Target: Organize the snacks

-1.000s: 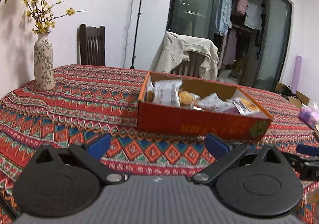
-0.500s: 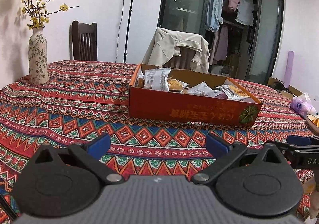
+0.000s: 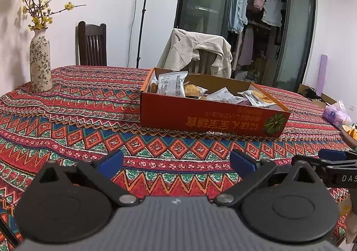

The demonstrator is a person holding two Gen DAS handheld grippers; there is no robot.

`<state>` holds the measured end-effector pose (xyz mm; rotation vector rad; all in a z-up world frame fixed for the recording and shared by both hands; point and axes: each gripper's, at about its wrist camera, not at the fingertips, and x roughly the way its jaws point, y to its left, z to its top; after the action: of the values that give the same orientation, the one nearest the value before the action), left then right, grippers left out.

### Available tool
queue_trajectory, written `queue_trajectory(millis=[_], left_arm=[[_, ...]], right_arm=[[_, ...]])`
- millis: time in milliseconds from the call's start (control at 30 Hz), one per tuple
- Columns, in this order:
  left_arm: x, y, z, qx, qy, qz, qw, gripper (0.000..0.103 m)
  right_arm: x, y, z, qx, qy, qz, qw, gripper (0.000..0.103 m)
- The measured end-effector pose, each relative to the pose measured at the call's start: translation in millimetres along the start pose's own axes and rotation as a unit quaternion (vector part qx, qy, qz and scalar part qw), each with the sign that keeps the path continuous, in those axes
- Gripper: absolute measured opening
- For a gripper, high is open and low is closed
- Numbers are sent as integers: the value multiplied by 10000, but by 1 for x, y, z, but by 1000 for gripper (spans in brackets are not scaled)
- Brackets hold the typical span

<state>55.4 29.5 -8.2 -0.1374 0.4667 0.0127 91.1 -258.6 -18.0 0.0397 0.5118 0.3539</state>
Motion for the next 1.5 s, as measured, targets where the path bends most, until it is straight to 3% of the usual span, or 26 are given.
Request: queue_trajectory(millis=[1500], left_arm=[[0, 0, 2, 3, -33, -56, 10000, 103]], right_arm=[[1, -2, -4, -13, 47, -5, 10000, 103]])
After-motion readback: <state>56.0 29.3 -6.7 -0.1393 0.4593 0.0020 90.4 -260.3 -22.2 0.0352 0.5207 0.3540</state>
